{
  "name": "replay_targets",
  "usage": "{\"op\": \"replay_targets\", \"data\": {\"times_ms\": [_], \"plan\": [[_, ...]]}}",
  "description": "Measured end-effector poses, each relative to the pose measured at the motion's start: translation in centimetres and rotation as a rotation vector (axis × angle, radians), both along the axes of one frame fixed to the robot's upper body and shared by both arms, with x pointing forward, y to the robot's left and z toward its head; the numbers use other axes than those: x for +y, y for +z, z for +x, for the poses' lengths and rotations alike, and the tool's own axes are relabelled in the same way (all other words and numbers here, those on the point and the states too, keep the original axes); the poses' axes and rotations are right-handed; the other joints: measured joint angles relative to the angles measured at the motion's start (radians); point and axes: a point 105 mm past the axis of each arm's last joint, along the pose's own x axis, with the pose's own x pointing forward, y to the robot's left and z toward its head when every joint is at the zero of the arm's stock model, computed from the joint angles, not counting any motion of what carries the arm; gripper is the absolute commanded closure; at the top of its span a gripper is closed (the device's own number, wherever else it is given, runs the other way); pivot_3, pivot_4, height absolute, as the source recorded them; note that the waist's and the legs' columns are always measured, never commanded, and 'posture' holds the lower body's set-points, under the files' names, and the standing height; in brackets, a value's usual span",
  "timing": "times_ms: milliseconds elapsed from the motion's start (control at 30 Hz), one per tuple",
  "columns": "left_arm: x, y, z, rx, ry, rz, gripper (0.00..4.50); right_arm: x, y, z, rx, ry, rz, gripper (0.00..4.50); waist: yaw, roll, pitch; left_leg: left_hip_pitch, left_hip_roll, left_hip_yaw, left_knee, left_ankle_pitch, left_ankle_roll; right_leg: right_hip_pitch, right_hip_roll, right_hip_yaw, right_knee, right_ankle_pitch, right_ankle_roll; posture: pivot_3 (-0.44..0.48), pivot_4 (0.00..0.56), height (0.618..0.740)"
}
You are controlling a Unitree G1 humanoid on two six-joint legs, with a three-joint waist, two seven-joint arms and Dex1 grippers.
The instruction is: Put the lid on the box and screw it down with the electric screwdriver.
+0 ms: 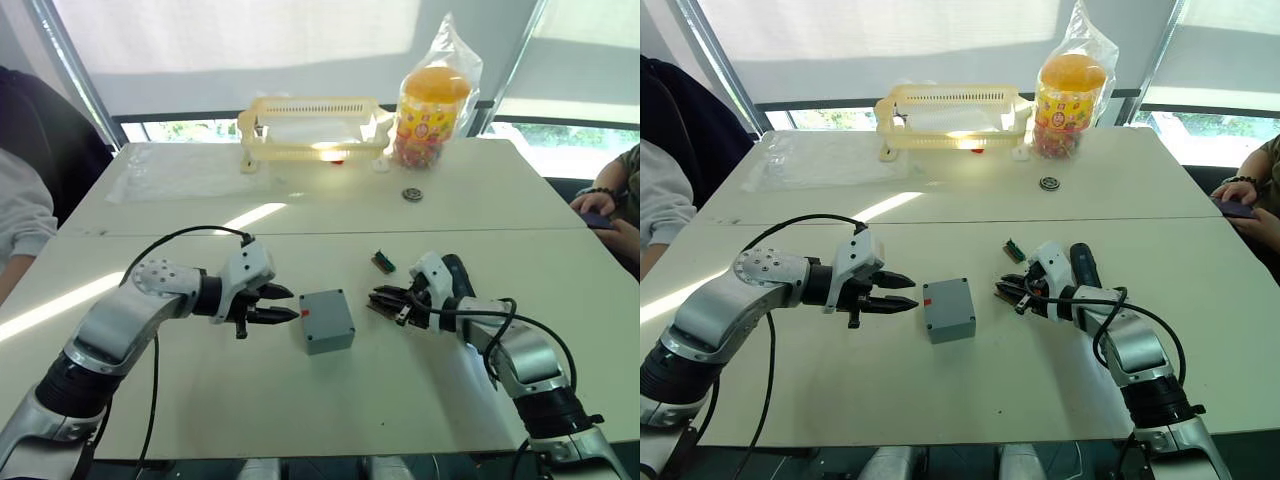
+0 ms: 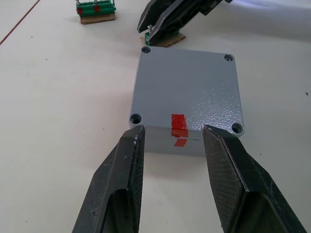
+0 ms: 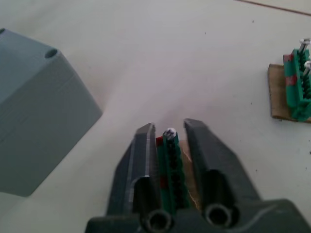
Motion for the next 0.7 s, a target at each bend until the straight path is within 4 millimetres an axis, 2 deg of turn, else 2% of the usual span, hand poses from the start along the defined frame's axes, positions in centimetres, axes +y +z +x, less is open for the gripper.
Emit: {"op": "replay_targets", "data": {"times_ms": [667,700], "plan": [[-0.10,-0.21,0.05,-0.002,0.006,-0.003,2.63,-0.03,0.88,0.28,-0.011,0.004,0.006,3.14,-0.001,0.000,0.000,0.000,0.000,0.000,0.000,0.000,0.000,0.000,0.000,0.000,0.001,0.000,0.000,0.000,0.150,0.740],[-0.08,-0.22,0.07,-0.003,0.007,-0.002,2.63,-0.02,0.97,0.31,-0.013,0.005,0.007,3.37,0.000,0.000,0.000,0.000,0.000,0.000,0.000,0.000,0.000,0.000,0.000,0.000,0.001,0.000,0.000,0.000,0.150,0.740]]}}
